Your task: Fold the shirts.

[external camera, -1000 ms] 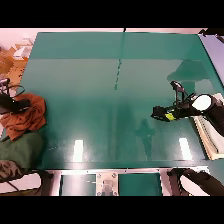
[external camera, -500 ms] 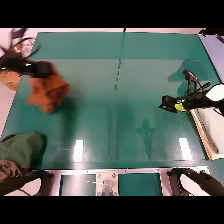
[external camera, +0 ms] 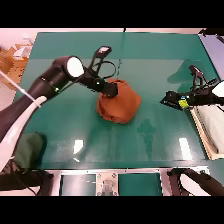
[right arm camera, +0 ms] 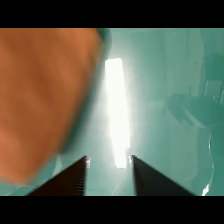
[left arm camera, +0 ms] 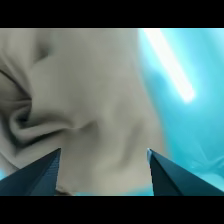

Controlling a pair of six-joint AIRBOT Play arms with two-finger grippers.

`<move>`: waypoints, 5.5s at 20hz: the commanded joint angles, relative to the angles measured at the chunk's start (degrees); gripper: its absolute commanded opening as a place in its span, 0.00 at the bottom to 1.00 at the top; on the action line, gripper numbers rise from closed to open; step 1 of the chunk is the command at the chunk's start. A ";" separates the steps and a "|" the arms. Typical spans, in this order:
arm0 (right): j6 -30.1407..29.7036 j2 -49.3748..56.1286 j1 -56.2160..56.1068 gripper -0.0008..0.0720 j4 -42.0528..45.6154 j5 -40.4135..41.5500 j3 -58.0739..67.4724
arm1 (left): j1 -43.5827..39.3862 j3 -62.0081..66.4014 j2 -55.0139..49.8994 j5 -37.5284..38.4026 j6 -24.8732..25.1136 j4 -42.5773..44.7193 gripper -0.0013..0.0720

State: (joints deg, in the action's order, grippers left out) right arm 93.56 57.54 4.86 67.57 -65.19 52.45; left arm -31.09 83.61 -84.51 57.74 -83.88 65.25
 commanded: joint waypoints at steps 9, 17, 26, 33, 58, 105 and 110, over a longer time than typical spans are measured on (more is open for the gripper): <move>-6.47 15.02 10.86 0.61 -10.27 5.92 0.20 | 21.55 -5.33 -1.92 10.67 0.02 -4.92 0.86; -20.57 38.99 2.80 0.59 -33.38 8.39 7.74 | 13.33 -15.87 -14.62 -8.24 17.40 -34.60 0.86; -22.23 43.87 -1.73 0.03 -33.53 2.51 21.62 | 15.85 -4.26 -15.78 6.03 19.30 -33.73 0.05; -20.26 21.20 6.62 0.03 -33.55 -3.85 36.72 | 19.06 23.39 -0.98 14.80 11.76 -24.90 0.05; -22.05 21.46 -4.15 0.04 -27.63 27.56 -3.45 | 19.06 -1.86 -5.46 -13.35 11.56 -2.01 0.05; -29.75 42.18 14.71 0.03 -36.74 7.30 17.70 | 31.21 -33.88 13.05 7.89 -0.87 -10.71 0.05; -29.73 24.50 16.04 0.03 -42.10 1.27 30.64 | 31.15 -6.25 17.25 12.04 0.35 -11.63 0.05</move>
State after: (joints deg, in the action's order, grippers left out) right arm 64.29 90.67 20.36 30.48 -60.86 76.71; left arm -0.34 63.16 -69.36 66.78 -84.49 54.00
